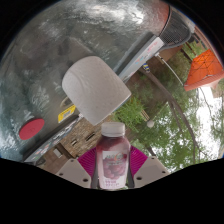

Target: Pour water

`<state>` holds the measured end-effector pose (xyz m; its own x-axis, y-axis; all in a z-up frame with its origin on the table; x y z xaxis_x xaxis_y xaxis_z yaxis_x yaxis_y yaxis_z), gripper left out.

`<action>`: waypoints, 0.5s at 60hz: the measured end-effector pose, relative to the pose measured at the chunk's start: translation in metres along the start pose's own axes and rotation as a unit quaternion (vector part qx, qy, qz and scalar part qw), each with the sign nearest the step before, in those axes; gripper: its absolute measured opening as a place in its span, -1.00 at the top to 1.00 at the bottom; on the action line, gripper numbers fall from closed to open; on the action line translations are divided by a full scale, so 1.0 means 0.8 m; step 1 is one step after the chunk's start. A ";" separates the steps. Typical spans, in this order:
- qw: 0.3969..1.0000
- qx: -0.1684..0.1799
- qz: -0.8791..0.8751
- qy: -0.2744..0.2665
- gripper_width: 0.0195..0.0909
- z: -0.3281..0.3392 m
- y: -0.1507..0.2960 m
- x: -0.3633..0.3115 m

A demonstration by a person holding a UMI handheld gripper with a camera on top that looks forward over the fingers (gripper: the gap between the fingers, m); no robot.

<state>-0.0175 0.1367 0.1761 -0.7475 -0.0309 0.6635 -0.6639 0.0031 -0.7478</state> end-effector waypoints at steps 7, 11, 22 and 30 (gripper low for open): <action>1.000 0.012 0.024 -0.003 0.35 0.011 0.004 0.001; 0.999 0.022 0.029 -0.001 0.35 0.008 0.006 0.000; 0.988 0.011 -0.146 -0.048 0.35 0.006 -0.041 0.053; 0.852 -0.049 -0.514 -0.087 0.35 0.011 -0.141 0.087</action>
<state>0.0055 0.1253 0.3061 0.2391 -0.2151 0.9469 -0.9708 -0.0318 0.2379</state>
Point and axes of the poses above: the point between the fingertips, and its own axes, seen from behind it with the camera up: x to the right, y up, z backward, against the way the camera looks, the point moved 7 cm from there along z, backward, against the way the camera looks, and after that the axes turned 1 degree about -x, right-handed, at the moved point
